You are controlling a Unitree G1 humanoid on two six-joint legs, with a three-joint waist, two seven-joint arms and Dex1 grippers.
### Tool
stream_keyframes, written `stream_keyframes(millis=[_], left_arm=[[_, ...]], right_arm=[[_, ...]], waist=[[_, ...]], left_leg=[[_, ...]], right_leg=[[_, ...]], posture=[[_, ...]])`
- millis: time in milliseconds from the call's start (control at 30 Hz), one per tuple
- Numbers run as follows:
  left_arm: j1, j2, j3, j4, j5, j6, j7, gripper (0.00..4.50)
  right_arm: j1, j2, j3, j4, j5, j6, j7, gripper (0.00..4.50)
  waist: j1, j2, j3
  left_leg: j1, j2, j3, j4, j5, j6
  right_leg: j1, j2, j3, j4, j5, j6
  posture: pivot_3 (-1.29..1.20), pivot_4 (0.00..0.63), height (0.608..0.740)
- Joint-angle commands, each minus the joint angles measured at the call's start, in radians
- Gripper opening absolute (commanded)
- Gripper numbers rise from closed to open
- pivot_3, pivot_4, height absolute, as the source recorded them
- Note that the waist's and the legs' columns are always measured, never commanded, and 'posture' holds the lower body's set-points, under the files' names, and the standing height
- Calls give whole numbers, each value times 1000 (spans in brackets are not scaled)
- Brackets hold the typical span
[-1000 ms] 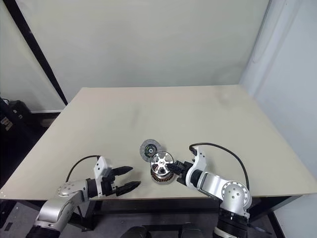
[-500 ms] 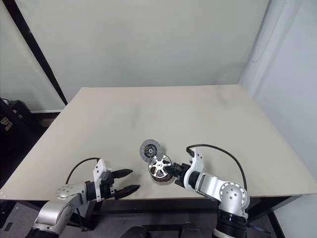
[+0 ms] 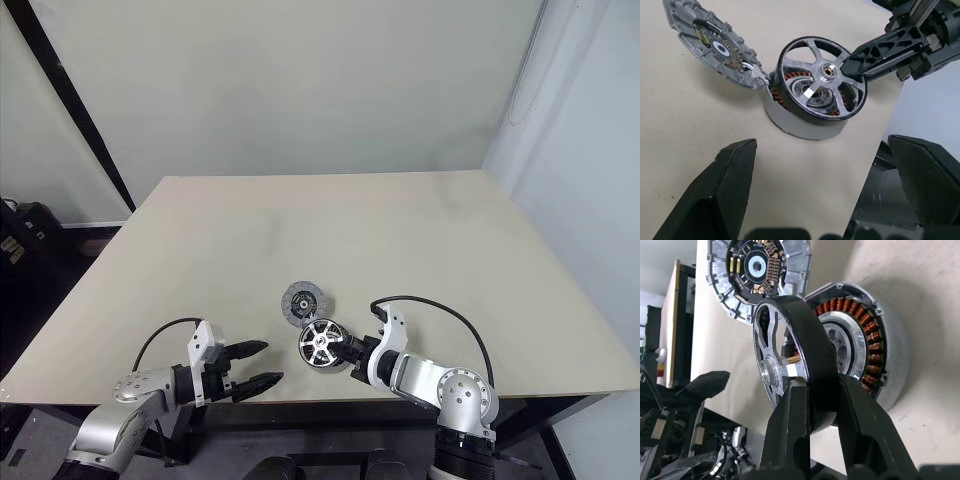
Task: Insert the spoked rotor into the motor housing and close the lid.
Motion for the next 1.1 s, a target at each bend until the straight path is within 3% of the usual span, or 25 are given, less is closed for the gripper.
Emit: stream_keyframes(millis=[33,267,600,1100], left_arm=[[-10,-3,4,-14,0,-27,-1,4500],[-10,-5,-1,-12,5,-33,1,4500],[-13,-11,-6,-19,6,-28,7,4500],[-25,-12,-11,-16,4,-26,14,4500]], right_arm=[[-13,2,1,-16,-1,-21,21,380],[-8,-34,39,-31,-24,-37,45,380],[-17,-38,29,-105,-23,-33,31,3786],[-6,-41,57,-111,-36,-32,57,3786]], waist=[[0,0,0],[0,0,0],[1,0,0],[1,0,0]], left_leg=[[0,0,0,0,0,0],[0,0,0,0,0,0],[0,0,0,0,0,0],[-1,0,0,-2,0,0]], right_leg=[[0,0,0,0,0,0],[0,0,0,0,0,0],[0,0,0,-1,0,0],[-1,0,0,-1,0,0]], posture=[[0,0,740],[0,0,740],[0,0,740],[0,0,740]])
